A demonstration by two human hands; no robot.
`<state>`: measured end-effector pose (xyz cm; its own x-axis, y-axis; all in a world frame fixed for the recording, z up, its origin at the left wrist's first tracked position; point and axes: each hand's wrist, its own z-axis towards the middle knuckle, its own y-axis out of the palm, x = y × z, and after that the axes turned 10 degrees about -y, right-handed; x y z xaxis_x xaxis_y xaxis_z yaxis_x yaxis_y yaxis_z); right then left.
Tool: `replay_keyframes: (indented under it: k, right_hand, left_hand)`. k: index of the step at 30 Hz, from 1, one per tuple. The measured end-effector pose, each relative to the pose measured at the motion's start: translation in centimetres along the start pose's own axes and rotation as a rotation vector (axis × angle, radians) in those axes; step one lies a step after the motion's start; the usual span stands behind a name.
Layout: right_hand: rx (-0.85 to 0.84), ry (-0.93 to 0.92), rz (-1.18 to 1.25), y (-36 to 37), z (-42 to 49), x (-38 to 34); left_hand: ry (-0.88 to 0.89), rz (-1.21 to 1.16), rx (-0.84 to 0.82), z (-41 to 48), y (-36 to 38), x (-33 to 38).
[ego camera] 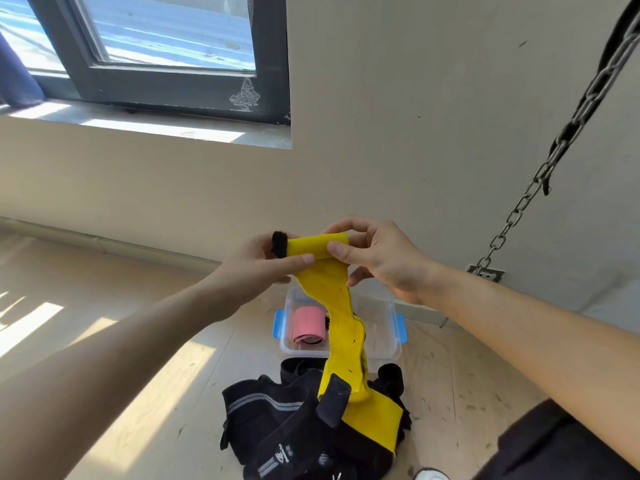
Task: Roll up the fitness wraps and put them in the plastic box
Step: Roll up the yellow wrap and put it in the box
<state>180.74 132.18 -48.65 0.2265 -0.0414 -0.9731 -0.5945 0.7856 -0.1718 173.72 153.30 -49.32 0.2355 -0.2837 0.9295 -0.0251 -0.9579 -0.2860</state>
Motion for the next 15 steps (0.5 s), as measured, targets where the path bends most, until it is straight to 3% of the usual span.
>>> replay_keyframes:
  k: [3, 12, 15]
  right_hand:
    - [0.027, -0.044, -0.034, -0.1, -0.02, 0.34]
    - [0.044, -0.236, -0.234, -0.25, 0.03, 1.05]
    - [0.01, -0.173, -0.269, -0.4, 0.04, 0.56]
  left_hand:
    - [-0.055, -0.008, -0.071, -0.01, 0.14, -0.16]
    - [-0.088, -0.128, -0.051, -0.15, 0.58, 0.37]
    - [-0.072, -0.148, -0.07, -0.21, 0.24, 0.3]
